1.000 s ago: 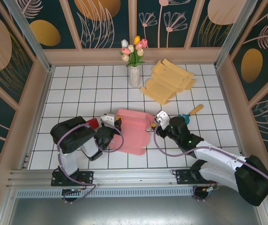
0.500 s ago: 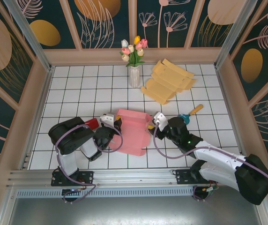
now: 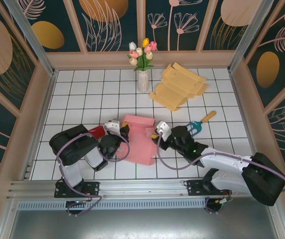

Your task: Fold the paper box

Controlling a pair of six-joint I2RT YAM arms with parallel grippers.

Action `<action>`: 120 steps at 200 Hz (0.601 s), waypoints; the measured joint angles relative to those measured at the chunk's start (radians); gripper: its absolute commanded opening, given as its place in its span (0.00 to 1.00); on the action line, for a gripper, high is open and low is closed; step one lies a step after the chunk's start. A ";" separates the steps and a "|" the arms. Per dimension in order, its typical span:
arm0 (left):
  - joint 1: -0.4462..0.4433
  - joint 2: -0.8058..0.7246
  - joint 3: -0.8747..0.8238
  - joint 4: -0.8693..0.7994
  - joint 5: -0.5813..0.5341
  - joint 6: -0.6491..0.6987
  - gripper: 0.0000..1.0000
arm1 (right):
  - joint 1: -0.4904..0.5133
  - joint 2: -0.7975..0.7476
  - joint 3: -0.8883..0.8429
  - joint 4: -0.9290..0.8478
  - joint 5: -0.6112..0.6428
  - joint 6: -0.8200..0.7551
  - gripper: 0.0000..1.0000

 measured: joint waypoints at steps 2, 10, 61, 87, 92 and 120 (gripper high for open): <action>0.000 -0.001 0.000 0.000 -0.001 -0.003 0.00 | 0.004 0.003 0.003 0.003 0.005 0.002 0.39; 0.000 -0.006 0.000 0.000 -0.011 -0.011 0.00 | 0.019 0.020 0.015 0.014 0.027 0.008 0.39; 0.006 -0.032 0.000 -0.006 -0.034 -0.060 0.00 | 0.082 0.125 0.041 0.164 0.283 0.083 0.40; 0.005 -0.032 0.000 -0.008 -0.023 -0.087 0.00 | 0.087 0.180 0.051 0.242 0.378 0.120 0.39; 0.005 -0.032 0.000 -0.008 -0.023 -0.092 0.00 | 0.087 0.190 0.055 0.250 0.389 0.125 0.39; 0.003 -0.034 0.000 -0.015 -0.023 -0.126 0.00 | 0.090 0.262 0.084 0.319 0.463 0.136 0.34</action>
